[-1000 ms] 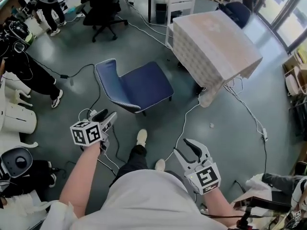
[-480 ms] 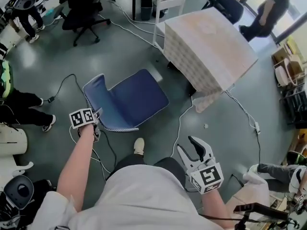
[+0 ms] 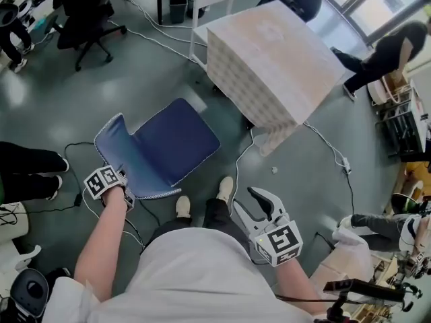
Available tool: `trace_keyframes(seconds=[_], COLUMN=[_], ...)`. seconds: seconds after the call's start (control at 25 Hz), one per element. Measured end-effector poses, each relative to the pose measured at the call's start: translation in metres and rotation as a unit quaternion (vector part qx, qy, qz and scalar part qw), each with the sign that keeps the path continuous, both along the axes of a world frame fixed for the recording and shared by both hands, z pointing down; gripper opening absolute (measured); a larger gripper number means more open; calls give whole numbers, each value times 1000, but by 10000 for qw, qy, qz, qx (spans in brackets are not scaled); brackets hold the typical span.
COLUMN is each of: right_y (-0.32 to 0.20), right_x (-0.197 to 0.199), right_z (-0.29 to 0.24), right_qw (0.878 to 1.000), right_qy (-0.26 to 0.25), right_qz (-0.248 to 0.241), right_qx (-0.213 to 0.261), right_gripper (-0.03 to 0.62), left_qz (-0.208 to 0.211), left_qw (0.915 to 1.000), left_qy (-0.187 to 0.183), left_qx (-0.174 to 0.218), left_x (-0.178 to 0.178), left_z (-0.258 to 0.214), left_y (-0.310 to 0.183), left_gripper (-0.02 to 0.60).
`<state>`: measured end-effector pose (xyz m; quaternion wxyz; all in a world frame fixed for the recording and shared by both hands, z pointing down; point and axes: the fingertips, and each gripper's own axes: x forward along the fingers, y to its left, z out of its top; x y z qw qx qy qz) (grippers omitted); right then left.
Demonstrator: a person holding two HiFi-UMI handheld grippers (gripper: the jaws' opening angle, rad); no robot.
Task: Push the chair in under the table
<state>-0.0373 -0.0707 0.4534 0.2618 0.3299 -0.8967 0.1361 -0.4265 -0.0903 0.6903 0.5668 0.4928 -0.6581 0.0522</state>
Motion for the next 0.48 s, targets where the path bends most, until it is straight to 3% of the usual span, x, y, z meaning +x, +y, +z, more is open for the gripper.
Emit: trace_keyframes(seconds=[0.16,0.48], right_y=[-19,-64], right_x=[-1,33], right_z=[-2,-9], right_qw=[9998,9999], right_qy=[32,22], right_qz=[-164,-162], right_qx=[120,38], right_gripper=[193,193], left_qz=[-268,-348], left_qw=[9996,9991], left_qy=[113,237], left_qx=[12,71], left_x=[6,50], left_z=[4,-6], left_y=[-13,-55], left_gripper=[74,69])
